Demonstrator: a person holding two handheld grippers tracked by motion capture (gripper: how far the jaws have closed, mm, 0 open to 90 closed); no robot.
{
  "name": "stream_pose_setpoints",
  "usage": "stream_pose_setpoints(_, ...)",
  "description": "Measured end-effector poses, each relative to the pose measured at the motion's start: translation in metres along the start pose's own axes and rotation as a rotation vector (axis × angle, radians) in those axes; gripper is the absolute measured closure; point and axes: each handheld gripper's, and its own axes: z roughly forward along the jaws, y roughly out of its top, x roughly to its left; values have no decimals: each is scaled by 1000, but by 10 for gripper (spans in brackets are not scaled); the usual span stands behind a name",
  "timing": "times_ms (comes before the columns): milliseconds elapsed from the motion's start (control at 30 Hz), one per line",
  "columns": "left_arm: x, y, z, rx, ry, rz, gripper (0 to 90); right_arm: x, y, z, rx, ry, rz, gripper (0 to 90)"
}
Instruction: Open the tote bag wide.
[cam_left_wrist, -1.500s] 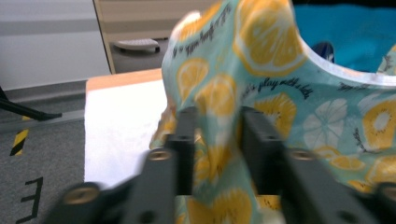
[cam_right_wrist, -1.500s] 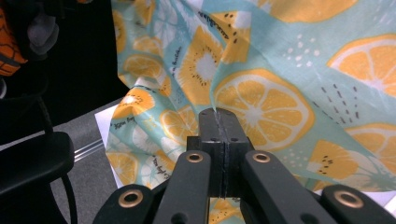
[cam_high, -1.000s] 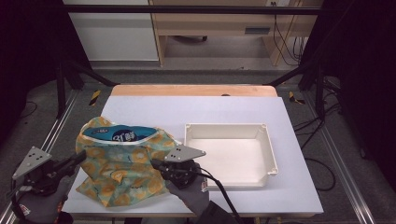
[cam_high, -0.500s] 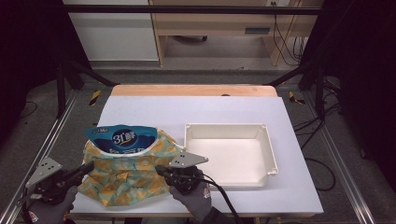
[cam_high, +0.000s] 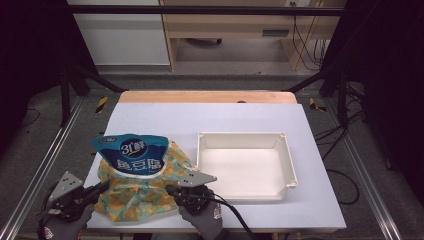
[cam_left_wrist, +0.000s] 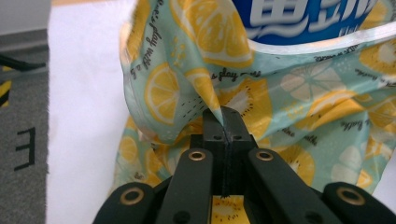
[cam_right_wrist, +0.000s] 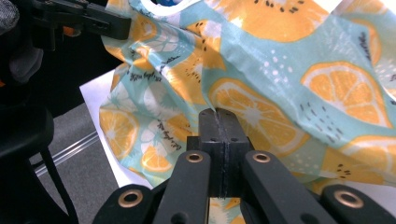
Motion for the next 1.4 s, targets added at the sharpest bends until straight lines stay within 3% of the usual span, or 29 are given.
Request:
stream_pose_setpoints(567,-1,-19,27,144,6,30,898,-1,-33,20,69,-20,33,900)
stream_pose_setpoints(1100,-1,-25,40,216,-3,34,895,2,-47,33,138,-54,11,898)
stream_pose_setpoints(1400,0,-25,45,241,-6,35,896,0,-49,35,158,-51,11,872)
